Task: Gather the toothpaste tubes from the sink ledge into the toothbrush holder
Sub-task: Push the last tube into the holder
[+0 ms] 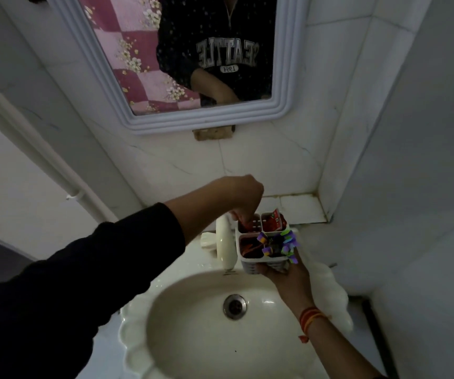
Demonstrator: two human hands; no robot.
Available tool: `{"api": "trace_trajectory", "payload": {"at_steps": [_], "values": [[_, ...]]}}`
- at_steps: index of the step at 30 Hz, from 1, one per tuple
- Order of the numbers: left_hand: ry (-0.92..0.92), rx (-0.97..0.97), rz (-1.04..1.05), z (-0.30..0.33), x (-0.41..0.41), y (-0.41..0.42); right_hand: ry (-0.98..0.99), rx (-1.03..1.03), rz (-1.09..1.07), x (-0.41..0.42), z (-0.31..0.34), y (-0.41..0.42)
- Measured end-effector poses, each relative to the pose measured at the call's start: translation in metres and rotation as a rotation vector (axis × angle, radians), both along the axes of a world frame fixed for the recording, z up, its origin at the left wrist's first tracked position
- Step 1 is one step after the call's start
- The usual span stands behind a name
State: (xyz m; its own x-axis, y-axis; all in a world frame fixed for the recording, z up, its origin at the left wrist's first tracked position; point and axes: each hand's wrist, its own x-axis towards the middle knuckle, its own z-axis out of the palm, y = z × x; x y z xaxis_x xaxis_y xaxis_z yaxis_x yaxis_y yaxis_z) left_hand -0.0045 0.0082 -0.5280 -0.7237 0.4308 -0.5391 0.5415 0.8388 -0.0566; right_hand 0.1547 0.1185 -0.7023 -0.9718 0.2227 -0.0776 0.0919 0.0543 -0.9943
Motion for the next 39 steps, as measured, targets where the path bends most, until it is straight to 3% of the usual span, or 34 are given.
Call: {"api": "trace_trajectory", "payload": {"at_steps": [4,6,8,13,19,23,26,32,39], "values": [[-0.084,0.180,0.207,-0.009,0.000,0.000,-0.020,-0.014,0.008,0.000,-0.005,0.006],[-0.041,0.264,0.257,-0.005,-0.004,-0.004,-0.023,0.005,0.019,0.001,-0.006,0.008],[0.019,0.205,0.217,-0.006,-0.005,-0.008,0.001,0.058,0.012,0.002,-0.007,0.008],[-0.074,0.140,0.246,-0.027,-0.003,-0.006,0.010,0.169,0.007,-0.004,-0.004,0.009],[0.032,0.489,0.467,-0.029,-0.014,0.004,0.041,0.326,-0.056,-0.034,0.010,0.040],[-0.029,0.802,0.764,-0.021,-0.033,0.029,0.042,0.433,-0.135,-0.075,0.024,0.079],[-0.061,0.897,0.899,-0.033,-0.041,0.043,0.029,0.427,-0.143,-0.089,0.023,0.088],[-0.054,0.992,0.977,-0.048,-0.050,0.071,-0.067,0.327,-0.196,-0.111,0.017,0.103],[-0.120,1.003,0.920,-0.029,-0.039,0.056,-0.150,0.306,-0.253,-0.111,0.025,0.094]]}}
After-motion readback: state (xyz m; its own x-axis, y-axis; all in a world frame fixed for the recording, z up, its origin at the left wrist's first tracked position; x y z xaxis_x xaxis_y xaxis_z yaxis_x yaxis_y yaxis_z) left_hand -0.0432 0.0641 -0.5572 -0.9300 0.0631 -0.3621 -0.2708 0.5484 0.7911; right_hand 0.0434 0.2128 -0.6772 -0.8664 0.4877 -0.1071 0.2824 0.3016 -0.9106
